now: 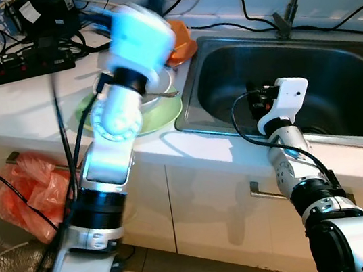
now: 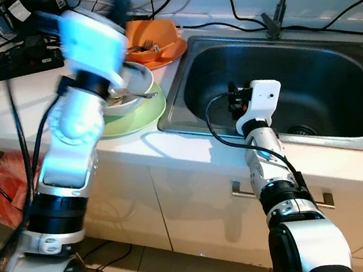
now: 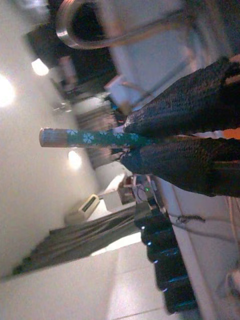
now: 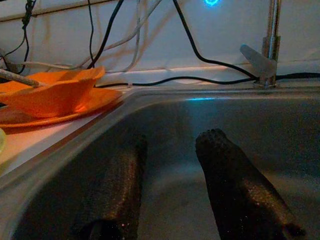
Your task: Kitchen organization
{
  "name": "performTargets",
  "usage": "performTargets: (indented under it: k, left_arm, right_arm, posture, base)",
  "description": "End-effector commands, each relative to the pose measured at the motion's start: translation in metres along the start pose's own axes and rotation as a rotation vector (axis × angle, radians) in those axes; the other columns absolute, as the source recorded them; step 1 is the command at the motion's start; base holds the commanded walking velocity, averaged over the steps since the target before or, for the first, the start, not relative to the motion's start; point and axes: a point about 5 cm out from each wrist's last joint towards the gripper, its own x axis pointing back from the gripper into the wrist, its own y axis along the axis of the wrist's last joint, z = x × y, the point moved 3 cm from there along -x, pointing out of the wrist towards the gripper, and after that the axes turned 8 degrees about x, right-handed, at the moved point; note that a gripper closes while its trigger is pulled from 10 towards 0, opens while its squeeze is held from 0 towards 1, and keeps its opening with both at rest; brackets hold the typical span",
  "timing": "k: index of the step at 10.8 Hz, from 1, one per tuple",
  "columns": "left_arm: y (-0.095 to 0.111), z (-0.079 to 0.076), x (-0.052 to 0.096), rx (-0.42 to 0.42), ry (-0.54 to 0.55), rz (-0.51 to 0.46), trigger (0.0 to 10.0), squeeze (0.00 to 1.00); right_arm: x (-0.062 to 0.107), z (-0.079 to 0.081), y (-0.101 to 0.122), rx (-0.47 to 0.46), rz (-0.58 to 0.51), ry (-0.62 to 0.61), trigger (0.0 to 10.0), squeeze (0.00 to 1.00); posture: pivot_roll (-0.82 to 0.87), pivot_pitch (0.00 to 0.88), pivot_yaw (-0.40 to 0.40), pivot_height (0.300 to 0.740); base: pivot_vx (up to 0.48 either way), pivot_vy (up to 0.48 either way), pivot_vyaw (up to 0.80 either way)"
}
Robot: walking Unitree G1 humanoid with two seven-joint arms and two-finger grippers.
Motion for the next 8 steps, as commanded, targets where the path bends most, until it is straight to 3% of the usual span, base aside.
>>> performTargets:
  k: [1,3,5,7,8]
  left_arm:
    - [0.011,0.006,-0.002,0.092,0.025,-0.043,10.0,0.00]
    - [0.020,0.015,-0.002,0.353,0.073,-0.087,10.0,0.00]
    - [0.012,0.017,0.000,0.637,0.108,-0.077,10.0,0.00]
    - [0.002,0.016,0.003,0.805,0.136,-0.056,10.0,0.00]
    - [-0.001,0.017,0.004,0.841,0.138,-0.046,10.0,0.00]
  right_arm:
    - [-0.002,-0.002,0.004,-0.004,-0.017,-0.004,10.0,0.00]
    - [-0.002,-0.001,0.004,-0.006,-0.017,0.000,10.0,0.00]
    - [-0.002,-0.001,0.004,-0.005,-0.018,0.004,10.0,0.00]
    - [-0.002,0.000,0.005,-0.003,-0.024,0.007,10.0,0.00]
    - [-0.002,0.000,0.005,-0.003,-0.026,0.009,10.0,0.00]
  posture:
    - [0.06,0.029,-0.038,0.740]
    - [0.06,0.030,-0.039,0.740]
    - [0.06,0.029,-0.038,0.740]
    - [0.06,0.028,-0.038,0.740]
    - [0.06,0.029,-0.038,0.740]
  base:
    - [0.000,0.000,0.00]
    - [0.000,0.000,0.00]
    - [0.000,0.000,0.00]
    - [0.000,0.000,0.00]
    - [0.000,0.000,0.00]
